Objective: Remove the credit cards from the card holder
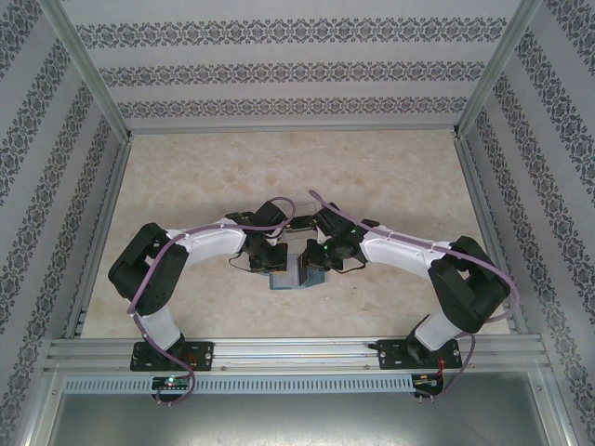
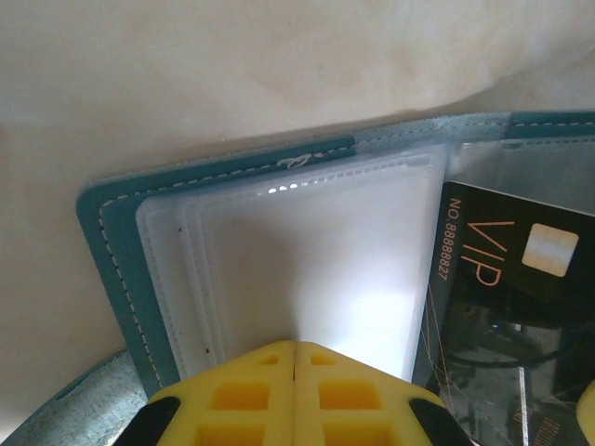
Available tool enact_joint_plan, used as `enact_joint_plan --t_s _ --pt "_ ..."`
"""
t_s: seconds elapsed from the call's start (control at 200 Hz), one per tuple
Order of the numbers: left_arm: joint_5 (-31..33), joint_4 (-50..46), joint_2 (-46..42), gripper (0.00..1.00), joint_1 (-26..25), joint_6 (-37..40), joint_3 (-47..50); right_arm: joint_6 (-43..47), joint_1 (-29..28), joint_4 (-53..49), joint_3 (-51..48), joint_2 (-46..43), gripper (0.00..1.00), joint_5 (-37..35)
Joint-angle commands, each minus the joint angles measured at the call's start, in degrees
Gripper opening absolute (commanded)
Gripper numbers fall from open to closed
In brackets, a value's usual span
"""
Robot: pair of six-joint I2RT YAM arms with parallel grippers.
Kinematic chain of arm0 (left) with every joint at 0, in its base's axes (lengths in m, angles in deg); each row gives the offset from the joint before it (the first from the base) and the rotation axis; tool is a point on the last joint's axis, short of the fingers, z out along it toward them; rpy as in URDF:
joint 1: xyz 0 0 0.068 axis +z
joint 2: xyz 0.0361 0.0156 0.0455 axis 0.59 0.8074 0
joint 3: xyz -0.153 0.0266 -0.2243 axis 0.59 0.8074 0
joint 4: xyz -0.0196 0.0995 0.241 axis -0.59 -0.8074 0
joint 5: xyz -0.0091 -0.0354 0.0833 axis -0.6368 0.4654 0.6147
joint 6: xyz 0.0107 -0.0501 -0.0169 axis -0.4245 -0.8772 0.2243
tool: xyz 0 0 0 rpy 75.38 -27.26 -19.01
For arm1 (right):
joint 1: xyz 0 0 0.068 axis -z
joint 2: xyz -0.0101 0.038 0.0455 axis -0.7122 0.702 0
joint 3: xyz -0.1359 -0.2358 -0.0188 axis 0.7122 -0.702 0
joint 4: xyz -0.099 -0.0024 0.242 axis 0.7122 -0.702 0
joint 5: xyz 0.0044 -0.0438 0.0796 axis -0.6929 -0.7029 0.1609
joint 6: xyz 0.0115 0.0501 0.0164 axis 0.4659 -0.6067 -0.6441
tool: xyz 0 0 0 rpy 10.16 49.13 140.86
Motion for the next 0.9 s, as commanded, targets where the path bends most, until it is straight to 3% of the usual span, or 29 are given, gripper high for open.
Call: enact_joint_plan --t_s 0.0,0.485,0.689,0.894 --pt "2.97 -3.18 -0.41 0.06 -1.02 0.34 0.17 -0.11 -0.57 -1.46 -0.02 -0.71 0.08 -1.1" --pt "6.39 -6.92 -6.07 0.12 -0.13 1.55 -2.68 5.54 0.83 -5.99 3.04 -5.0 0.02 -3.75" --pt "6.68 -6.89 -9.19 0.13 2.47 1.8 -0.91 21.17 1.62 -8.63 8.05 -3.96 0.02 -2.65" --pt "5.96 -6.26 -12.78 0.14 5.95 2.28 2.61 46.11 2.68 -14.45 14.7 -1.94 0.01 -0.99"
